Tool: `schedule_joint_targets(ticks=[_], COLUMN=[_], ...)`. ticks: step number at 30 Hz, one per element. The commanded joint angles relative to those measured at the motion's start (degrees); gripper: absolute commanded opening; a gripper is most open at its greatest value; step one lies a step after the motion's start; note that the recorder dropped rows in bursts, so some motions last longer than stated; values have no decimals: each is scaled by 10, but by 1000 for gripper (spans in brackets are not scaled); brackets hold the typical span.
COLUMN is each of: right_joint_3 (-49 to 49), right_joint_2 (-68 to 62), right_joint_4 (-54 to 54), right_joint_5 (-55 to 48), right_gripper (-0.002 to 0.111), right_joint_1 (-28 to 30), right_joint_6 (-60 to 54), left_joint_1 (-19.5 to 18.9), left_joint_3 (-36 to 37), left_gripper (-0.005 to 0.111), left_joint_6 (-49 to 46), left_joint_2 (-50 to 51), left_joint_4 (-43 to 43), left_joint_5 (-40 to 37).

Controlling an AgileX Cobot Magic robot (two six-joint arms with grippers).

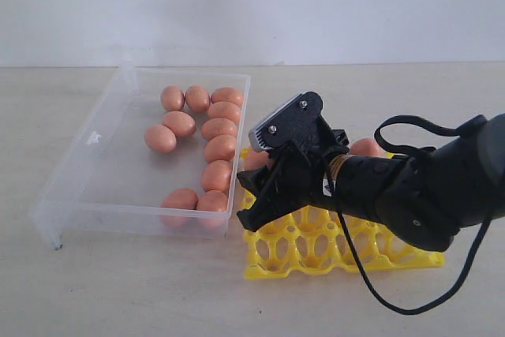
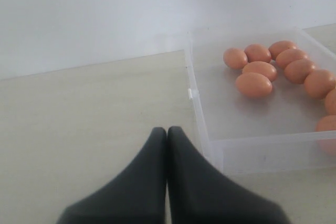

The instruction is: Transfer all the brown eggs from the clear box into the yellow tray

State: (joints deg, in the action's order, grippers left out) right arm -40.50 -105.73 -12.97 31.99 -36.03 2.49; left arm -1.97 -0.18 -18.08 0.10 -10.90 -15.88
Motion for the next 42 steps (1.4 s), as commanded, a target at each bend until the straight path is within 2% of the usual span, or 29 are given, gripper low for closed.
schedule_joint_targets(ticks=[1, 23, 25, 30, 36, 42], right_joint_3=[2, -3, -3, -3, -3, -3], right_joint_2=[-9, -29, -29, -29, -29, -29], right_joint_4=[-1, 0, -2, -2, -2, 9], right_joint_5=[11, 11, 11, 11, 4, 7], right_gripper=[0, 1, 7, 35, 43, 57], right_joint_1=[1, 2, 2, 2, 2, 2], right_joint_6=[2, -25, -25, -29, -30, -47], left_joint_1=[5, 5, 5, 5, 5, 5], left_joint_3=[2, 2, 2, 2, 2, 2], left_gripper=[-4, -4, -4, -4, -4, -4], left_joint_6=[5, 5, 5, 5, 5, 5], left_joint_2=[-1, -1, -1, -1, -1, -1], left_joint_4=[-4, -4, -4, -4, -4, -4], left_joint_5=[10, 10, 10, 10, 10, 10])
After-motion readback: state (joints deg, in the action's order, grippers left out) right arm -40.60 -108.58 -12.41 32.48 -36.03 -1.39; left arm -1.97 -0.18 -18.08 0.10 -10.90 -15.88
